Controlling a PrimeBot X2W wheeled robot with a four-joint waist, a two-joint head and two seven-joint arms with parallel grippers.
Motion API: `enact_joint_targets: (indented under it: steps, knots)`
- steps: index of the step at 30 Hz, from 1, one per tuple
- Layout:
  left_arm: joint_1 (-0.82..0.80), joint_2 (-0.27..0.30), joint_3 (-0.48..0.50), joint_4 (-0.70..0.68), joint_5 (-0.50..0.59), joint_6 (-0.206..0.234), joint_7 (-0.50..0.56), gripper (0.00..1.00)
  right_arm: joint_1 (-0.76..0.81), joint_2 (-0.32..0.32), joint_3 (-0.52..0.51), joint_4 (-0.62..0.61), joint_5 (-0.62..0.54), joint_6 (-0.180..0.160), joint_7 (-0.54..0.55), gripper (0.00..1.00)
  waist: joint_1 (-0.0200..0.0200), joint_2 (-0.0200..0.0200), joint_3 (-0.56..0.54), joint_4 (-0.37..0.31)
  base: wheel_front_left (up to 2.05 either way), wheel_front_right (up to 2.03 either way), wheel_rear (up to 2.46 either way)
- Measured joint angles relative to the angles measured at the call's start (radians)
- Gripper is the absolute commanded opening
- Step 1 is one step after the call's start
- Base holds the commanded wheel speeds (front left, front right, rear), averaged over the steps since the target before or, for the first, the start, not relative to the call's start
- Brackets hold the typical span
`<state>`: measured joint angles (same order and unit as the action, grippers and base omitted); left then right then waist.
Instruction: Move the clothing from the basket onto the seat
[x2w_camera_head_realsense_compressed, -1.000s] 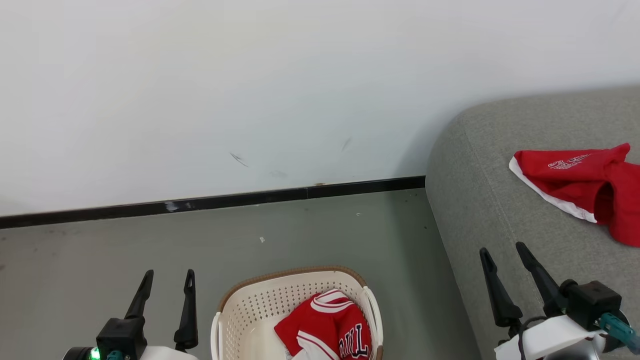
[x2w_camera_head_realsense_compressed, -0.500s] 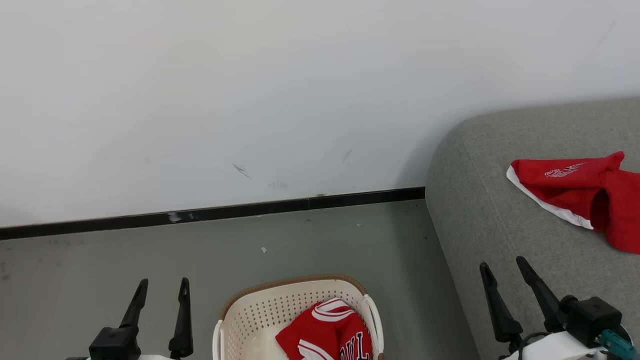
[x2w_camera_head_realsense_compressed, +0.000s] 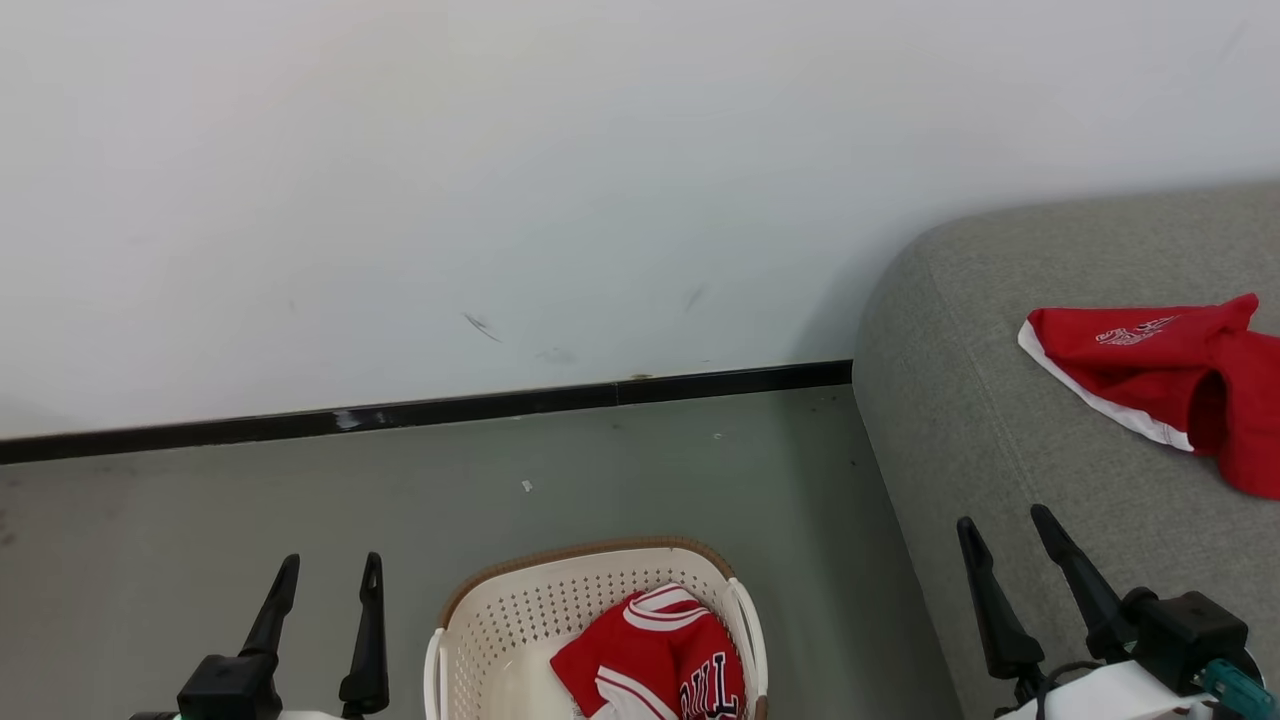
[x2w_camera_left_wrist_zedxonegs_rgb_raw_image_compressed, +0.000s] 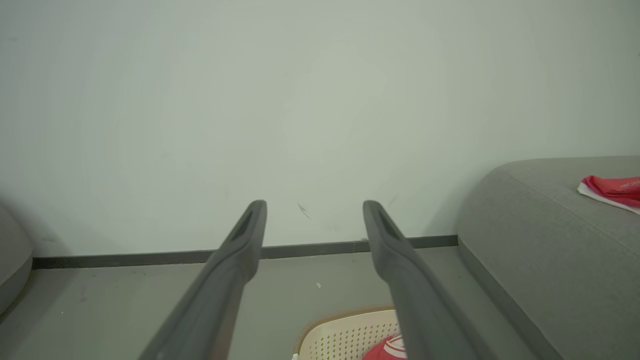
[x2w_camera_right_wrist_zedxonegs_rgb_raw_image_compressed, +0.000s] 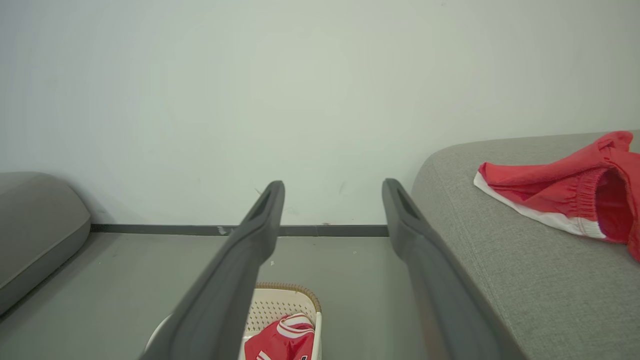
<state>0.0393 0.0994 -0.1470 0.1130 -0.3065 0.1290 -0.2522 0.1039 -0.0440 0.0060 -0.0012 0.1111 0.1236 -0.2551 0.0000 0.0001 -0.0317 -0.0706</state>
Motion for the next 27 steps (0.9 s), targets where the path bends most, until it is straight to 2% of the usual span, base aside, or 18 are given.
enact_joint_targets:
  steps: [10, 16, 27]
  knots:
    - [0.013, 0.002, 0.002, 0.0, 0.0, -0.001, 0.0, 1.0, 0.001, 0.001, 0.0, -0.023, 0.0, 0.0, 0.0, 1.0, 0.0, 0.0, 0.023, 0.002, 0.0, 0.0, 0.0]
    - [0.012, 0.024, -0.021, 0.02, 0.017, -0.019, 0.002, 1.0, -0.001, 0.001, -0.001, -0.044, 0.002, 0.0, 0.0, 1.0, 0.0, 0.0, 0.045, 0.001, 0.0, 0.0, 0.0]
    - [-0.076, 0.019, -0.097, 0.098, 0.055, -0.054, 0.052, 1.0, -0.011, -0.007, -0.035, -0.095, 0.003, 0.0, 0.0, 1.0, 0.0, 0.0, 0.114, -0.009, 0.0, 0.0, 0.0]
